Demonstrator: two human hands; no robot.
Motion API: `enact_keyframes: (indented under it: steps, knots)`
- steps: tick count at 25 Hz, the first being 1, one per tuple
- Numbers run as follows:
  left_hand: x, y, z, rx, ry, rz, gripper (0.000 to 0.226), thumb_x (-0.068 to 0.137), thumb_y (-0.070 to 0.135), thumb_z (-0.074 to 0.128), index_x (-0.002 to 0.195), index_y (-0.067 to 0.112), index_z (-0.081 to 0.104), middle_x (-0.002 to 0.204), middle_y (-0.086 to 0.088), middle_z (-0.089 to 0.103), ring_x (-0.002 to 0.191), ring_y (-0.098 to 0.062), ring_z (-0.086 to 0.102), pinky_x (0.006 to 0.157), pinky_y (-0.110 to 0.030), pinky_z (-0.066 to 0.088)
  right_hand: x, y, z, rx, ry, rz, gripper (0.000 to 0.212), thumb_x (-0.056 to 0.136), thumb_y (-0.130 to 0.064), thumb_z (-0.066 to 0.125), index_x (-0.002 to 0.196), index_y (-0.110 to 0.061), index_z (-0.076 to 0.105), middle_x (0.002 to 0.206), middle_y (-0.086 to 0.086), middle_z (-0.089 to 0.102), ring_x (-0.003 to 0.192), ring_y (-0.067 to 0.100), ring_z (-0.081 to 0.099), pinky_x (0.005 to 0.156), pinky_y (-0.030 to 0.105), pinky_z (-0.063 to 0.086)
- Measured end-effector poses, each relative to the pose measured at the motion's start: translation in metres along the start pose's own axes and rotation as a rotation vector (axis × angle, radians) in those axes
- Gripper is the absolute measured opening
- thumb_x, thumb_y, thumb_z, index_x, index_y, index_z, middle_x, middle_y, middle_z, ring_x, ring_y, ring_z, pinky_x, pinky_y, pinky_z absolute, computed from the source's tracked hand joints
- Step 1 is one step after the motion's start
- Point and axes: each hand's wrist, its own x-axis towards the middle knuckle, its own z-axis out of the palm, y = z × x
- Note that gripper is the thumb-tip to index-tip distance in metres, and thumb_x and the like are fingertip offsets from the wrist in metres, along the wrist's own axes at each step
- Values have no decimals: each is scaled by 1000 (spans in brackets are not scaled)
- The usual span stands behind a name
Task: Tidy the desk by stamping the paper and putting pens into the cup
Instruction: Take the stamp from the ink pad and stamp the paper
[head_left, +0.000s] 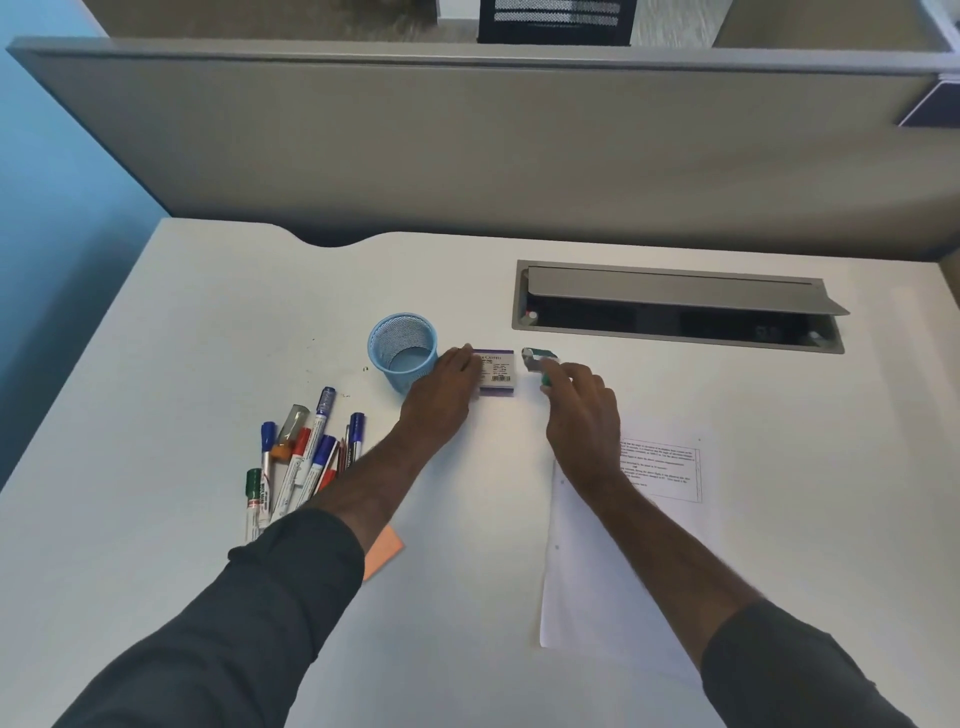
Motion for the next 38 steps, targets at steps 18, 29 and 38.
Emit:
enact_keyframes:
  steps: [18,29,38]
  knots:
    - [14,5,-28,-123,156,-82,40,78,-5,55,114,9,66,111,-10,67,104,-31,63,73,-44,57,22,-18,3,78,-96,-121,25,89,-5,66,114,-6,62,94,10,64,77,28,57,66,37,49]
    - [26,10,-45,-140,115,-129,35,75,-3,53,102,11,70,98,-11,72,94,-34,65,74,-44,55,64,-40,5,-88,-278,-281,46,57,11,72,99,-5,63,80,12,61,64,33,55,56,33,36]
    - [34,13,-57,-139,34,-213,29,77,0,56,94,18,72,89,-9,74,84,-33,67,71,-42,58,66,-52,-2,-432,-273,-512,19,70,-8,66,89,-12,64,72,5,61,60,21,56,53,31,37]
